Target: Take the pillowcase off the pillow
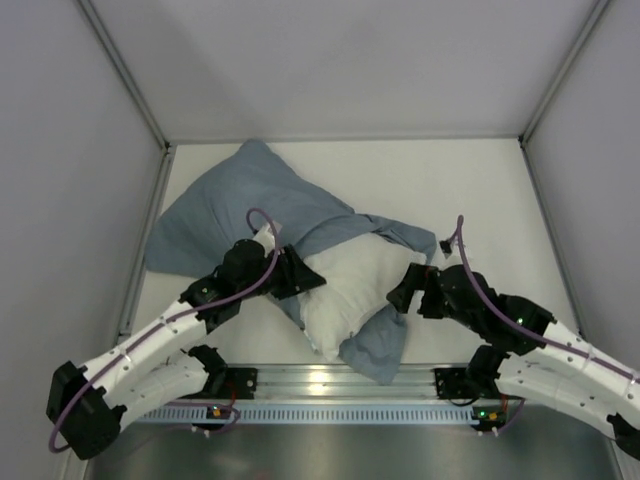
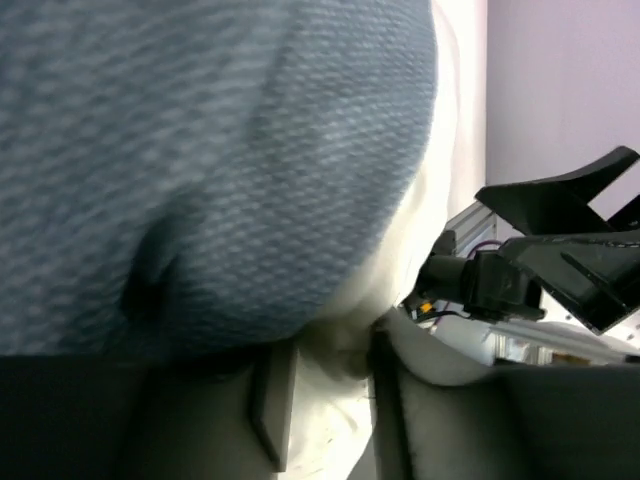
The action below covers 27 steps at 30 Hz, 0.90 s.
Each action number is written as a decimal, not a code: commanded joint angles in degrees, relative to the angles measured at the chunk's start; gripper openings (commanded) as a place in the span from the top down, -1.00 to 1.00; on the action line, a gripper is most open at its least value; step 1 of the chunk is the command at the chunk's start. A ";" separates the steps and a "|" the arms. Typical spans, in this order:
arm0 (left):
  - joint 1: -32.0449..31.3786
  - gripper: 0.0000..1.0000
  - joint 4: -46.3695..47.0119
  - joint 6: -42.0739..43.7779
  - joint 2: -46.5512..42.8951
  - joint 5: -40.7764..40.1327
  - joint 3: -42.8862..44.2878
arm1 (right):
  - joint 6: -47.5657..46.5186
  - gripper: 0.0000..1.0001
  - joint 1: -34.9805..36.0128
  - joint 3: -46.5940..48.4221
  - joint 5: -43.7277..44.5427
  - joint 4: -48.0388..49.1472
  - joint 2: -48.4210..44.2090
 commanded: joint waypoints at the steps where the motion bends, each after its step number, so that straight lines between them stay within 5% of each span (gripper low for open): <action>1: -1.77 -0.17 8.64 0.05 0.61 0.11 4.25 | 2.09 -0.99 -0.63 -3.70 -8.33 5.47 -1.64; 2: -2.74 -0.96 8.55 -0.04 -0.27 -0.94 4.17 | 2.45 -0.99 -0.63 -5.37 -8.85 6.00 -2.08; 8: -8.46 -0.98 6.01 -3.63 -15.64 -4.63 -1.71 | 4.91 -0.97 -0.63 -11.96 -15.07 13.72 -4.36; 13: -8.55 -0.98 -8.82 -2.42 -25.05 -11.75 -0.67 | 8.33 -0.97 -0.63 -17.86 -23.18 30.14 -3.93; 27: -8.55 -0.98 -11.49 -1.62 -21.46 -15.28 -4.53 | 13.26 -0.96 12.99 -18.04 -17.92 48.11 12.24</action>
